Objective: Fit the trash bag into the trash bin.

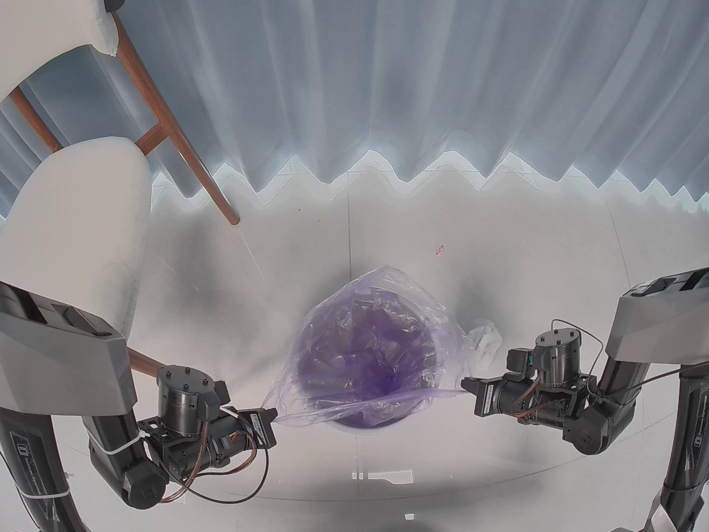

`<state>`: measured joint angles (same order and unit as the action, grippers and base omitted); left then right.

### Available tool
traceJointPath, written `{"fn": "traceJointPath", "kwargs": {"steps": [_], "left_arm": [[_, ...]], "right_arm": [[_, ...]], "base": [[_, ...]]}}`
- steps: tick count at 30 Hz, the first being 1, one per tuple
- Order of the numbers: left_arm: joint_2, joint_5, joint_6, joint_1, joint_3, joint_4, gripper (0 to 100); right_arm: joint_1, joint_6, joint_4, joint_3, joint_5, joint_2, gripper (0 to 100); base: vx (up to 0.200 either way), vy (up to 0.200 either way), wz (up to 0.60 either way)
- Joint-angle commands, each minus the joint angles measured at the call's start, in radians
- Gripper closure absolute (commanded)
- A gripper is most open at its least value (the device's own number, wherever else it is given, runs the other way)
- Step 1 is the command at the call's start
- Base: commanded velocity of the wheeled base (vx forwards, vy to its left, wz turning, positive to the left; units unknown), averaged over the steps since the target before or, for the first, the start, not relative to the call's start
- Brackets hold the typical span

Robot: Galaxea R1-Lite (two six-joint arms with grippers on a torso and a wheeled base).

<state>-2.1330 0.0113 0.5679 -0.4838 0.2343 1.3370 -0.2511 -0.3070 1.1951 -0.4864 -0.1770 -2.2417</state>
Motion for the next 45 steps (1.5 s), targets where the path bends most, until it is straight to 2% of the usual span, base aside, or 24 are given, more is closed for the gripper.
{"fn": "traceJointPath", "kwargs": {"steps": [1, 2, 4, 10, 19, 27, 36, 41, 45], "left_arm": [[-0.062, -0.002, -0.037, 0.019, -0.019, 0.001, 100], [-0.088, 0.003, -0.072, 0.036, -0.019, 0.013, 100], [-0.117, 0.009, -0.082, 0.067, -0.021, 0.064, 100], [-0.133, 0.038, -0.118, 0.102, -0.036, 0.088, 100], [-0.182, 0.045, -0.198, 0.119, -0.05, 0.102, 100], [-0.26, 0.038, -0.292, 0.148, -0.044, 0.159, 100], [-0.235, -0.001, -0.281, 0.169, 0.0, 0.168, 100], [-0.185, 0.006, -0.241, 0.142, 0.013, 0.169, 100], [-0.171, -0.025, -0.204, 0.12, 0.019, 0.169, 100]], "right_arm": [[-0.039, -0.001, 0.043, 0.049, -0.001, -0.049, 100], [-0.05, 0.002, 0.086, 0.066, -0.001, -0.076, 100], [-0.062, 0.005, 0.15, 0.084, -0.001, -0.121, 100], [-0.063, 0.006, 0.205, 0.111, 0.001, -0.159, 100], [-0.057, 0.008, 0.218, 0.109, 0.005, -0.188, 100], [-0.053, 0.008, 0.218, 0.055, 0.059, -0.22, 100], [-0.034, 0.005, 0.251, 0.022, 0.071, -0.211, 100], [-0.033, 0.005, 0.287, 0.031, 0.083, -0.211, 100], [-0.033, 0.006, 0.297, 0.029, 0.097, -0.211, 100]], "base": [[0.0, 0.0, 0.0], [0.0, 0.0, 0.0], [0.0, 0.0, 0.0], [0.0, 0.0, 0.0], [0.0, 0.0, 0.0], [0.0, 0.0, 0.0], [0.0, 0.0, 0.0], [0.0, 0.0, 0.0], [0.0, 0.0, 0.0]]}}
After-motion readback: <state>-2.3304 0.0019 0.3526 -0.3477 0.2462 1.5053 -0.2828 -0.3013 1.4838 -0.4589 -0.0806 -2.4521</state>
